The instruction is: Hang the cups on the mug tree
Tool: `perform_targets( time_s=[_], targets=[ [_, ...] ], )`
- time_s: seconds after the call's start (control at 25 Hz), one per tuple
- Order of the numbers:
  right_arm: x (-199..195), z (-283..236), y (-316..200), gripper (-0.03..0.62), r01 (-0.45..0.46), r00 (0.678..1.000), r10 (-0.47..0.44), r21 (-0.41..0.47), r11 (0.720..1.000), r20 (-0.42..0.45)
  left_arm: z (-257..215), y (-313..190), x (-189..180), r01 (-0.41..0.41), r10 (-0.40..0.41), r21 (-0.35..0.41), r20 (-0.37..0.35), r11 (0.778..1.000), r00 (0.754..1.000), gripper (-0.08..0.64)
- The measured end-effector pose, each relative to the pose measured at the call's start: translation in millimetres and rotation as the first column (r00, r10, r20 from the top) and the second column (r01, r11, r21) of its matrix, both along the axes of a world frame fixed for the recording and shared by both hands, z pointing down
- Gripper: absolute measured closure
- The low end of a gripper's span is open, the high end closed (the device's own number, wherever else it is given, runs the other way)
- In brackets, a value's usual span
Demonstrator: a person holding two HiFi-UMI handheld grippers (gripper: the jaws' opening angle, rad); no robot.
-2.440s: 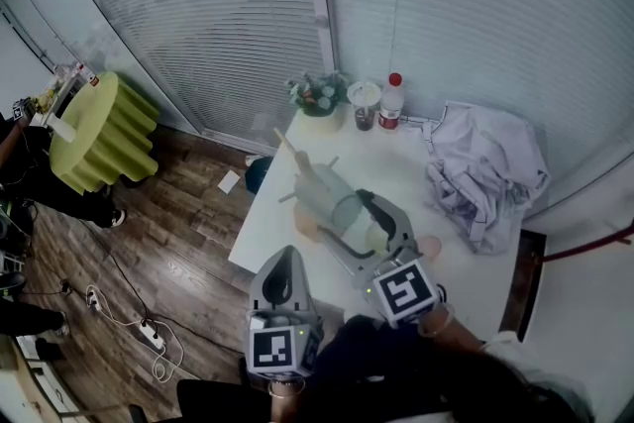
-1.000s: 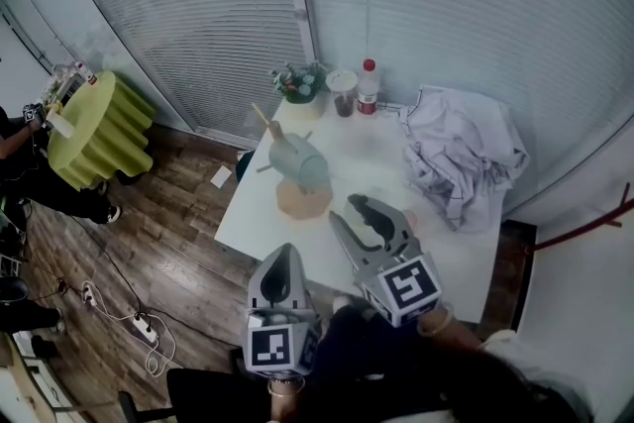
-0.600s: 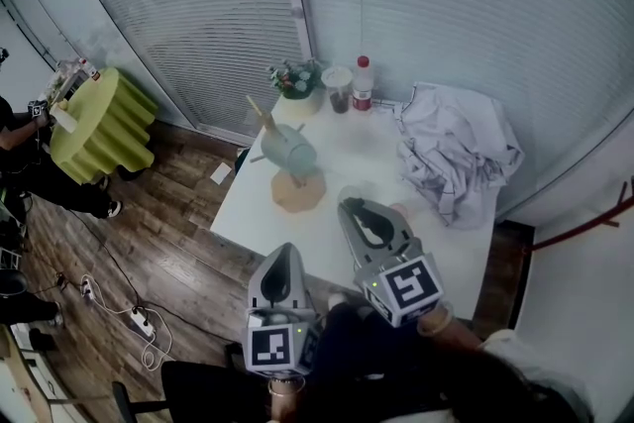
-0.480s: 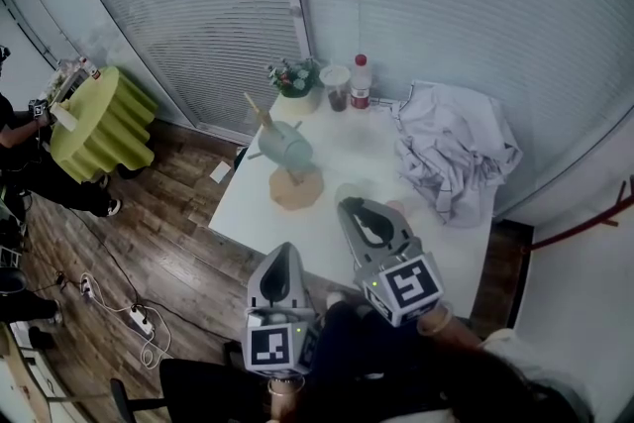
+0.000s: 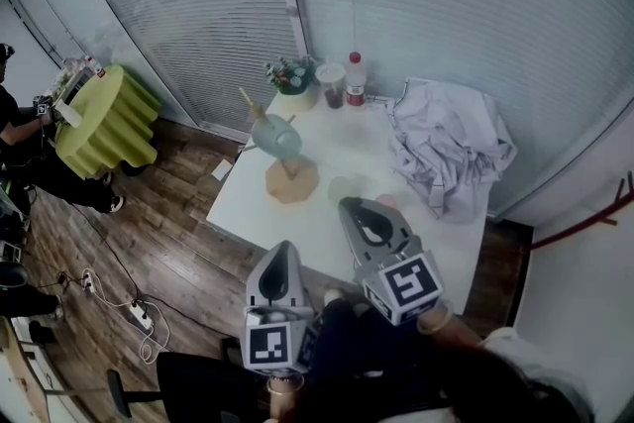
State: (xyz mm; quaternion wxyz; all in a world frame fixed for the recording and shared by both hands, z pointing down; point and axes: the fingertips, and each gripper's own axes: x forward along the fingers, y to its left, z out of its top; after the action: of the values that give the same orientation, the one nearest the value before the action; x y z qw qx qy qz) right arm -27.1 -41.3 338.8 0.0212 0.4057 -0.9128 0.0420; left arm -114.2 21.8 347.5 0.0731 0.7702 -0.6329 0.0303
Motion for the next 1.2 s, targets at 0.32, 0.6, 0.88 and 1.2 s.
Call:
perform_targets(
  time_s=[0.32,0.6,0.88,1.2],
  targets=[
    [14,-3,12,0.594,0.016,1.000,-0.016,0.018,1.000,-0.002,-8,13,11,0.027,-0.027,0.026,-0.018,0.999,0.999,0.558],
    [29,-8,22,0.595,0.045,0.999,-0.045,0.038,0.998,0.016,-10,21,24,0.071,-0.070,0.058,-0.018,0.996,0.997,0.558],
    [40,-10,28,0.597,0.075,0.996,-0.076,0.023,0.997,0.044,-15,29,41,0.067,-0.067,0.053,0.004,0.996,0.998,0.558],
    [38,-15,36,0.597,0.103,0.993,-0.107,0.074,0.992,0.049,-16,35,41,0.069,-0.070,0.072,0.015,0.995,0.997,0.558]
  ],
)
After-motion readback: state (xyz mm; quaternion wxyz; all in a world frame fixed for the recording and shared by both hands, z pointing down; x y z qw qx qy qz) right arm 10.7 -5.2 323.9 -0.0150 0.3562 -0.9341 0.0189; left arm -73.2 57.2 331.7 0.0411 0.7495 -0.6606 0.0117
